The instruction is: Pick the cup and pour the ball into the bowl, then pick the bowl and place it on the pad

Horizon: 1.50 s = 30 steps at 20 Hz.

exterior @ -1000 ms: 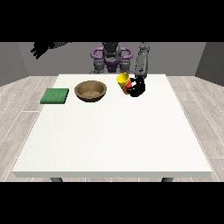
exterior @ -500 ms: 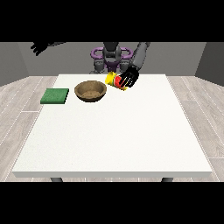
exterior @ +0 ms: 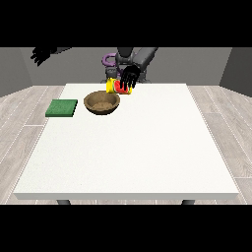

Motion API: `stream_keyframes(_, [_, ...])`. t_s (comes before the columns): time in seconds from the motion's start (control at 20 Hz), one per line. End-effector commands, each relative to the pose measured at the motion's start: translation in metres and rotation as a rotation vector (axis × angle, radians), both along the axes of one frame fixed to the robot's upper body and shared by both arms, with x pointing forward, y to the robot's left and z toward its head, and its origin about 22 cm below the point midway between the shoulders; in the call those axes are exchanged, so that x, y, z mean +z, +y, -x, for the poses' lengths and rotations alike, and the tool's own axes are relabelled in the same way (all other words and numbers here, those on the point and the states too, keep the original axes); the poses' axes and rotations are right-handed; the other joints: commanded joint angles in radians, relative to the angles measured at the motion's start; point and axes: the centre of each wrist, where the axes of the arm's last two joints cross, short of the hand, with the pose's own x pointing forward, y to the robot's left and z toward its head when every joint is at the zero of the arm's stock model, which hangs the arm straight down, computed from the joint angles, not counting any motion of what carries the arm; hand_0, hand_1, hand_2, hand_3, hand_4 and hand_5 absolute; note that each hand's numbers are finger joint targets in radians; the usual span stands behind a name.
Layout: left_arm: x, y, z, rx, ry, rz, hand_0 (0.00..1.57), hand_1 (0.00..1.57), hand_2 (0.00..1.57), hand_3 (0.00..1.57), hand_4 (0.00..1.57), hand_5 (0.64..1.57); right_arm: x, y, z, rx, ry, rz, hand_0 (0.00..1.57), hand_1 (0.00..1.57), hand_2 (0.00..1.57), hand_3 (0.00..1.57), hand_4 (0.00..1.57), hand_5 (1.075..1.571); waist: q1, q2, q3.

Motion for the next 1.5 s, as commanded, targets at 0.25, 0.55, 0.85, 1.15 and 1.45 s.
stream_keyframes(0.25, [0.034,-0.042,-0.011,0.050,-0.097,-0.456,1.47,1.47,1.57,1.57,1.10,1.570,0.005,0.003,-0.019,0.018,0.026,-0.006,0.00,0.00,0.00,0.25,0.70,1.556,-0.017,-0.033,-0.0015])
stream_keyframes(0.55, [0.055,-0.071,-0.001,0.034,-0.091,-0.642,0.41,0.41,1.34,1.55,1.02,1.571,-0.004,0.030,-0.037,0.059,0.005,-0.005,0.00,0.00,0.00,0.33,0.69,1.553,-0.064,-0.009,-0.0022])
stream_keyframes(0.85, [0.037,-0.078,0.025,-0.077,-0.006,-0.702,0.00,0.00,1.14,1.57,1.12,1.571,-0.017,0.039,-0.032,0.020,0.064,-0.003,0.00,0.00,0.00,0.17,0.71,1.550,-0.008,-0.064,-0.0029])
stream_keyframes(1.15, [0.067,-0.049,0.009,-0.004,-0.106,-0.329,0.75,0.75,1.57,1.54,1.11,1.556,-0.014,0.011,-0.020,-0.054,0.062,0.003,0.00,0.00,0.00,0.18,0.74,1.553,0.073,-0.059,-0.0042])
stream_keyframes(1.45, [0.118,0.011,-0.012,0.038,-0.071,0.343,0.64,0.64,0.94,0.67,1.28,1.545,-0.024,0.012,-0.013,-0.140,0.092,-0.005,0.00,0.00,0.00,0.13,0.78,1.559,0.188,-0.074,-0.0143])
